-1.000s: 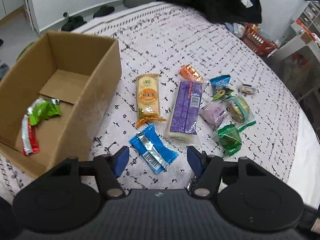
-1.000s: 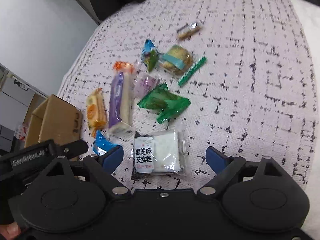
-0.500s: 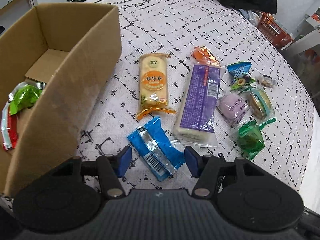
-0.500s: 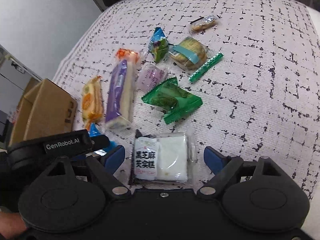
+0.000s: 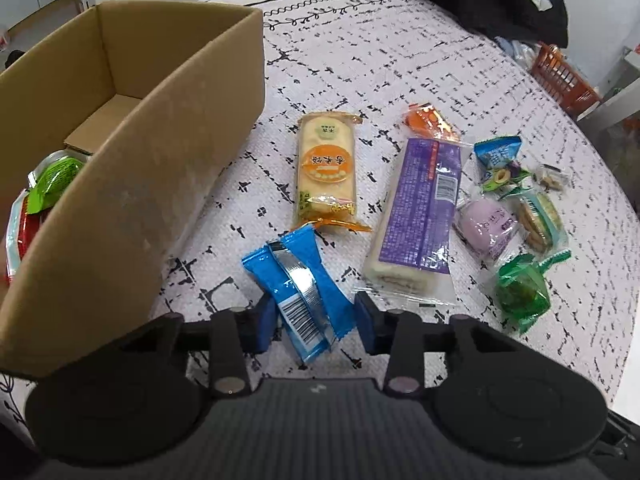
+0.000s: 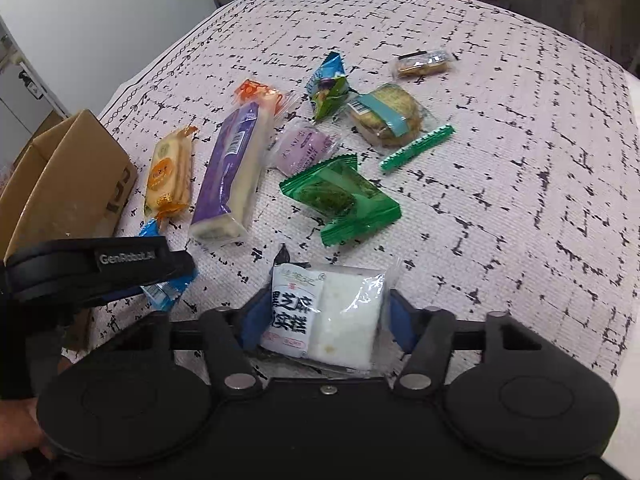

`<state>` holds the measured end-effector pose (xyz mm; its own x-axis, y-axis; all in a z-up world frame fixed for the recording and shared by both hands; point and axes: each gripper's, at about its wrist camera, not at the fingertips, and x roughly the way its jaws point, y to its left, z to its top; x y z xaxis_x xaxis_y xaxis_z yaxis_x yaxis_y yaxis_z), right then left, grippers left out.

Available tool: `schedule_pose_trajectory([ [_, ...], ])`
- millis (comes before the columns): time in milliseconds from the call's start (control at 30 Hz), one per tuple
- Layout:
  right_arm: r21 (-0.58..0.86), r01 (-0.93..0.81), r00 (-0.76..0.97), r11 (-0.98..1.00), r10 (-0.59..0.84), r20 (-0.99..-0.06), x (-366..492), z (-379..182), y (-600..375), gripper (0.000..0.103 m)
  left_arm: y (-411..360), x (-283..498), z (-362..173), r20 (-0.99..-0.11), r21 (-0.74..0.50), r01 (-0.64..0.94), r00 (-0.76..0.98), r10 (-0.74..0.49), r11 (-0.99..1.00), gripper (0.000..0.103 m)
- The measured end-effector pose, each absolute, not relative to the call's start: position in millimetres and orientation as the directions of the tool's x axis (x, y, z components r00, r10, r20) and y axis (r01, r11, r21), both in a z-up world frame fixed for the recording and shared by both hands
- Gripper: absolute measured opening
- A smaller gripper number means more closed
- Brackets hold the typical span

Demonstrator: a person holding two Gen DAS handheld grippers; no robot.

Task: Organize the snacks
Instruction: 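Grasp the blue wrapper with the left tool while the right tool grasps the white pastry pack, then carry both snacks over the box and open both tools to drop them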

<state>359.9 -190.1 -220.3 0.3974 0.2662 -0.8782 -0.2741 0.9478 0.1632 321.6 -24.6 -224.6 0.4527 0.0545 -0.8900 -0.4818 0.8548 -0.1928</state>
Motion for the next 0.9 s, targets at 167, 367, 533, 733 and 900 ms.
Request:
schedule_pose_trajectory([
  [167,0.180,-0.242,0.411,0.953,0.269,-0.871,355.5,-212.1,-198.4,0.053,-24.9,305.0,-210.9,-0.868,-0.219,-0.457,0.494,0.042,0.862,0.035],
  [367,0.199,-0.256,0.454,0.946,0.300,-0.839,347.1,-194.2,-201.2,0.053,-24.8,284.9,-185.1,-0.840,-0.253,-0.430,0.542,0.023,0.867,0.035],
  [533,0.192,-0.300,0.487,0.934,0.323,-0.812,339.2,-179.8,-190.9,0.053,-24.3,268.6,-161.2,-0.814,-0.257,-0.421,0.579,0.040,0.870,0.035],
  [733,0.175,-0.365,0.525,0.914,0.358,-0.773,333.1,-165.5,-168.9,0.052,-16.6,251.8,-129.8,-0.782,-0.255,-0.425,0.619,0.073,0.868,0.035],
  [900,0.195,-0.383,0.539,0.903,0.390,-0.747,330.7,-151.4,-156.1,0.052,-3.6,239.3,-106.3,-0.755,-0.258,-0.440,0.647,0.105,0.860,0.035],
])
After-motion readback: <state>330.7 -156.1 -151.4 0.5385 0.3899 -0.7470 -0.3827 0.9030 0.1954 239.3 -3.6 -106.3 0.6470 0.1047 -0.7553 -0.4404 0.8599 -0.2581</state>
